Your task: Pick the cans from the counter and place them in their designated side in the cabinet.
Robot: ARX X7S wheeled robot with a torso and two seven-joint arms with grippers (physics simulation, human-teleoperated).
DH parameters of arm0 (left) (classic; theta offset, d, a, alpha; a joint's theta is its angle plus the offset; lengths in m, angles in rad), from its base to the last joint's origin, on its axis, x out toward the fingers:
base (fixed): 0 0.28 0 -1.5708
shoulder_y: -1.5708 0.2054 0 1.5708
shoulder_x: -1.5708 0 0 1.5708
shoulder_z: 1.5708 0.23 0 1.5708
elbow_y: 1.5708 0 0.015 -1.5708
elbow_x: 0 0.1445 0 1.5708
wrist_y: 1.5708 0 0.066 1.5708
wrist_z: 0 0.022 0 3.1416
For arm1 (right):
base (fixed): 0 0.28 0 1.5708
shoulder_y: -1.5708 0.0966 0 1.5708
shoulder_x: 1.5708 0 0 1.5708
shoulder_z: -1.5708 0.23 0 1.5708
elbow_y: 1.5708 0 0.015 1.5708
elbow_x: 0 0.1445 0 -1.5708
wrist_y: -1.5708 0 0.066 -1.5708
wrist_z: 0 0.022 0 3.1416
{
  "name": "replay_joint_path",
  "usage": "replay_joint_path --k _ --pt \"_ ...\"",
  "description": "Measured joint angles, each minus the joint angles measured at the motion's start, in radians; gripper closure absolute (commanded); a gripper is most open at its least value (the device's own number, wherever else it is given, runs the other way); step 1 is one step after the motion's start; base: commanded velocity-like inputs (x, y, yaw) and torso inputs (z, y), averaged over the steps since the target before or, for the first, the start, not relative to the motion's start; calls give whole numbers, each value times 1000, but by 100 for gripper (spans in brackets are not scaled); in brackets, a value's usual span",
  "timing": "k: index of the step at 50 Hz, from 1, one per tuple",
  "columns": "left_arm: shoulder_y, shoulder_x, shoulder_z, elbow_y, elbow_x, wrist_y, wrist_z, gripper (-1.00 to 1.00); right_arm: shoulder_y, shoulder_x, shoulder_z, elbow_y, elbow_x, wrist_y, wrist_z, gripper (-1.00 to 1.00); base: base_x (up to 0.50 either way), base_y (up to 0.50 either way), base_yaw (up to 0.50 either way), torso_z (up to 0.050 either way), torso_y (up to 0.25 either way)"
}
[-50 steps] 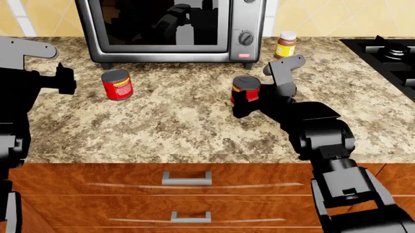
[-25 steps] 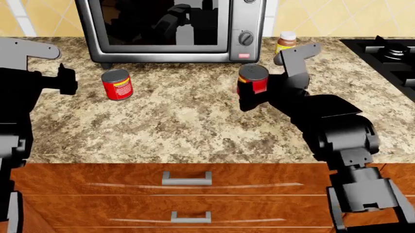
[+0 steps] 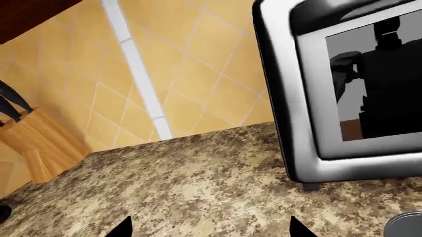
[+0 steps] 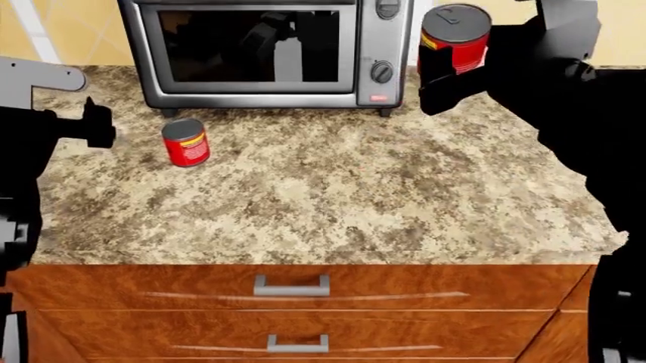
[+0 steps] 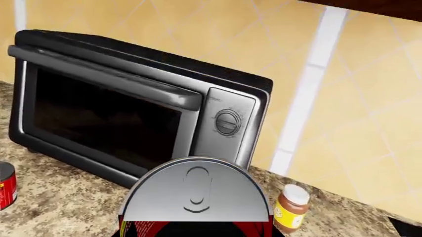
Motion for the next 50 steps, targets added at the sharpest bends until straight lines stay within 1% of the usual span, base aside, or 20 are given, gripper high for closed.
replay_joint_path --k 6,12,17,24,30,38,45,50 --pt "14 -9 -16 39 -10 -23 -3 -100 79 11 10 -52 18 95 20 100 0 0 0 50 0" --pt "17 -16 -29 60 -17 -41 -6 -100 184 14 6 -54 28 171 30 100 0 0 0 49 0" --pt "13 -20 -37 66 -23 -52 -5 -100 289 11 -18 -10 25 209 33 100 0 0 0 0 0" --pt "5 -25 -49 67 -32 -63 -4 -100 440 -1 -78 104 5 211 24 100 0 0 0 0 0" --pt "-13 -25 -52 41 -33 -53 -2 -100 558 -20 -134 226 -24 183 13 100 0 0 0 0 0" --pt "-39 -21 -45 -20 -28 -15 4 -100 697 -56 -211 424 -75 104 -7 100 0 0 0 0 0" --pt "-53 -16 -39 -63 -22 16 4 -100 806 -93 -271 631 -123 0 -37 100 0 0 0 0 0" --pt "-64 -11 -31 -93 -15 38 2 -100 882 -129 -311 823 -162 -109 -65 100 0 0 0 0 0"
